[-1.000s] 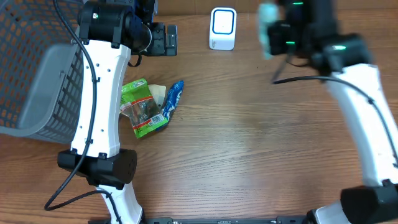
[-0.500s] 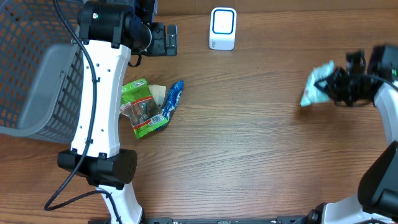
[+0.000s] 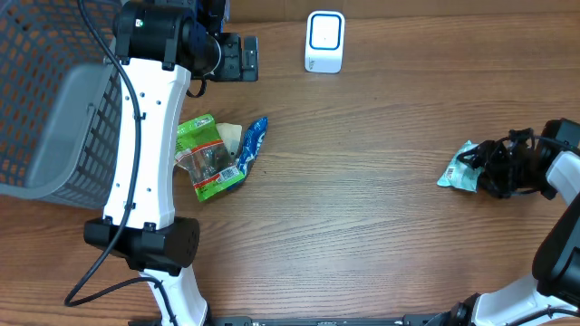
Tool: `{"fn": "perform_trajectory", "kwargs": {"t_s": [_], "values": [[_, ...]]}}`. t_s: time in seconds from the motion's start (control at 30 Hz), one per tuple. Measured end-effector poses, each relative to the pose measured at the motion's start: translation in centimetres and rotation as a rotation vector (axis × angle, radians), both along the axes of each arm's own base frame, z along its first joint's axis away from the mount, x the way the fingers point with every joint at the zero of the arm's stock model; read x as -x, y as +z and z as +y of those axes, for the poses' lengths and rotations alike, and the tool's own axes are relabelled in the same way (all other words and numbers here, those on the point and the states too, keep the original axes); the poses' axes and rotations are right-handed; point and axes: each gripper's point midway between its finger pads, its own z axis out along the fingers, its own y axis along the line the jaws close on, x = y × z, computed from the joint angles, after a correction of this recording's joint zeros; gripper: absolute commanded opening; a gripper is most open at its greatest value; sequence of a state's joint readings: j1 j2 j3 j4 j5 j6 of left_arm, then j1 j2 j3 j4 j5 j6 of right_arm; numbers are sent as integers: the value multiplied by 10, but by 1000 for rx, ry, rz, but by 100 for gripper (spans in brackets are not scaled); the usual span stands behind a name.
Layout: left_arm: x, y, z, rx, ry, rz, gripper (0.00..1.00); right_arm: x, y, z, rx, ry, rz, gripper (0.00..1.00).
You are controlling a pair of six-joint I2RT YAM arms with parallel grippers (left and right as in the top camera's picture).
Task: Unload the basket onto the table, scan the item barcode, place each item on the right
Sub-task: 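Move the mint-green pack right and set it on the table, then reach the right gripper to the blue Oreo pack and grasp it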
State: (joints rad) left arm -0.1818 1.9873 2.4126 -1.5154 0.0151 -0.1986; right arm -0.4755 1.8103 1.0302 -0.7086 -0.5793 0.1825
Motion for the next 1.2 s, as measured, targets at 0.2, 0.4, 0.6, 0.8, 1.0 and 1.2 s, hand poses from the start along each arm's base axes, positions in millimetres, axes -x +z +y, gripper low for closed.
{"fn": "perform_trajectory", "kwargs": {"t_s": [0.2, 0.4, 0.6, 0.8, 1.0, 1.2], "values": [[0, 0, 0, 0, 0, 0, 100, -14, 41, 3, -9, 29, 18, 69], [0, 0, 0, 0, 0, 0, 100, -61, 115, 47, 40, 167, -188, 68], [0, 0, 0, 0, 0, 0, 100, -98, 147, 159, 2, 296, -339, 65], [0, 0, 0, 0, 0, 0, 100, -99, 124, 268, -83, 364, -300, 62], [0, 0, 0, 0, 0, 0, 100, -89, 84, 339, -83, 358, -228, 60], [0, 0, 0, 0, 0, 0, 100, -80, 55, 392, -57, 346, -238, 59]]}}
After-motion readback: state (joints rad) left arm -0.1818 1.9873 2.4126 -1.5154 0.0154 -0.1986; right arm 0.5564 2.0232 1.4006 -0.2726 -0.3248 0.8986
